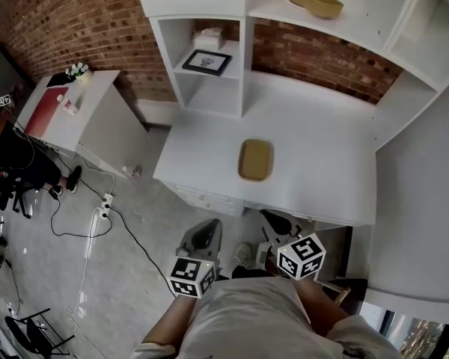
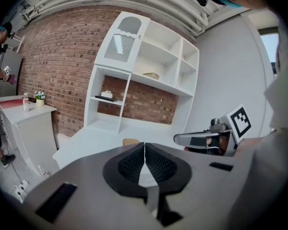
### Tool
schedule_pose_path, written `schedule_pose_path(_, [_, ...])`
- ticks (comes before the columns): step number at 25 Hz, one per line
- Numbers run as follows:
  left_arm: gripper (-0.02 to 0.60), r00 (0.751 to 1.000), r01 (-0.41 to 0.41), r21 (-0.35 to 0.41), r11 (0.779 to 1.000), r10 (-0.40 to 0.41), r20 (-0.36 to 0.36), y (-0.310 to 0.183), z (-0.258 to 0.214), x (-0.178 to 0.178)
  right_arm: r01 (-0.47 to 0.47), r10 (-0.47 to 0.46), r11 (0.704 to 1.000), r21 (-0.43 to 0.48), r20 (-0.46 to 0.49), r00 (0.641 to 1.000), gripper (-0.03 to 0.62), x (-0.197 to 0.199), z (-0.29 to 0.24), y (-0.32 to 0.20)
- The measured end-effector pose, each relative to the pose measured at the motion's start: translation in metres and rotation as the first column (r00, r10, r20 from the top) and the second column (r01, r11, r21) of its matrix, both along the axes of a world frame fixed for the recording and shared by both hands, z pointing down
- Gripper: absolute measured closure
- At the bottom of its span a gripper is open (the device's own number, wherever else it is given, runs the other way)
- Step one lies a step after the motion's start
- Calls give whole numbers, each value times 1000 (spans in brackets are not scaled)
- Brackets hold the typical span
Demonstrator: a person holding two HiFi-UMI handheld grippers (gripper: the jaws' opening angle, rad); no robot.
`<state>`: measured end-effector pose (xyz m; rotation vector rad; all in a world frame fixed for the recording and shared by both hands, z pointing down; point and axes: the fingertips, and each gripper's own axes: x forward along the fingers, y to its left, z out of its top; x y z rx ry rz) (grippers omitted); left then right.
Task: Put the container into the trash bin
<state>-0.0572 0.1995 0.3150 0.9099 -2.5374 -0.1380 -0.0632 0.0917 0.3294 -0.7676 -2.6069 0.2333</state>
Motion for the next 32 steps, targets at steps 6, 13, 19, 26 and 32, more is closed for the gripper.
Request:
schedule_pose_path(6, [563, 999, -48, -23, 999, 48, -9, -22, -3, -14, -53, 52, 998, -38, -25, 998, 566, -11, 2, -20])
schedule_pose_path(13, [565, 996, -91, -7, 996, 91, -25, -36, -4, -27, -123, 121, 992, -32, -50, 991, 566, -18, 8, -39])
schedule_pose_path(19, [565, 989, -141, 4, 990, 141, -47, -38, 5, -47, -179, 177, 984, -17, -73, 981, 566, -32, 17, -44])
schedule_pose_path(26, [563, 976, -213, -9, 977, 213, -41, -38, 2, -86, -246, 245, 969, -7, -75, 967, 566, -59, 14, -44])
schedule_pose_path(32, [565, 964, -263, -19, 964, 262, -50, -35, 8, -113, -293, 293, 956, 8, -82, 953, 566, -82, 17, -47])
